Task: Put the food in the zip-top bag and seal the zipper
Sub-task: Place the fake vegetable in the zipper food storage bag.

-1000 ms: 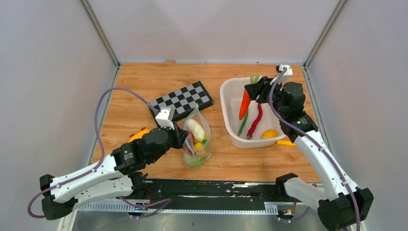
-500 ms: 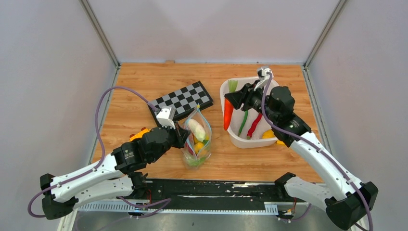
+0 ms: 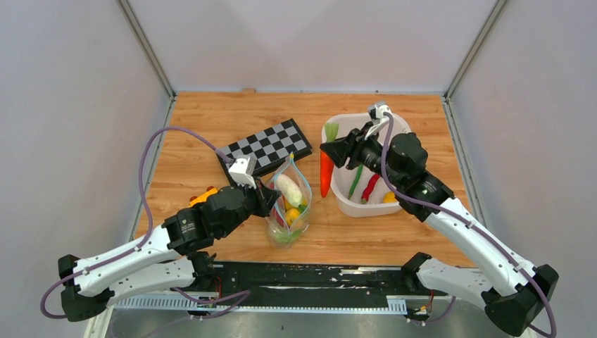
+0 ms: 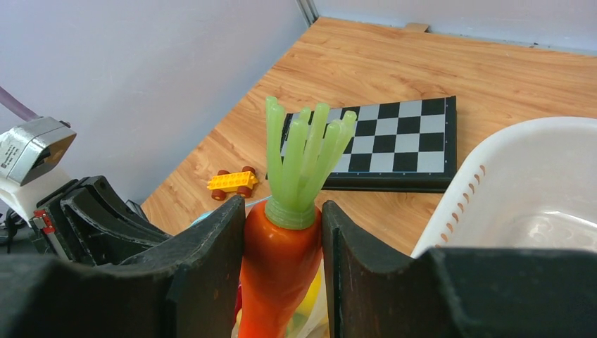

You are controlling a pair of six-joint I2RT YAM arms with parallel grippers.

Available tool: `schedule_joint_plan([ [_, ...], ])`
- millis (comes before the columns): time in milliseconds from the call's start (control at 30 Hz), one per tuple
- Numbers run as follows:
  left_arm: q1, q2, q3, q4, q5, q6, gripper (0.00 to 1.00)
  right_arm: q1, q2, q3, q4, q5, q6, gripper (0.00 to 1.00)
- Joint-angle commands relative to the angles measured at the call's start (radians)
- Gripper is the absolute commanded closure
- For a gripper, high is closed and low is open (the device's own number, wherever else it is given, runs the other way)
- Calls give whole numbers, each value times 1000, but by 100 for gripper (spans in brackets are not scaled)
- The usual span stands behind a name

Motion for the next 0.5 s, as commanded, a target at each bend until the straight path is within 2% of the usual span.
schedule_joint_plan([
  [0, -3, -20, -5, 53, 2, -21, 100, 29, -19, 37, 64, 1, 7, 78],
  [467, -4, -32, -8, 58, 19, -34, 100, 130, -6, 8, 156, 108, 22, 77],
])
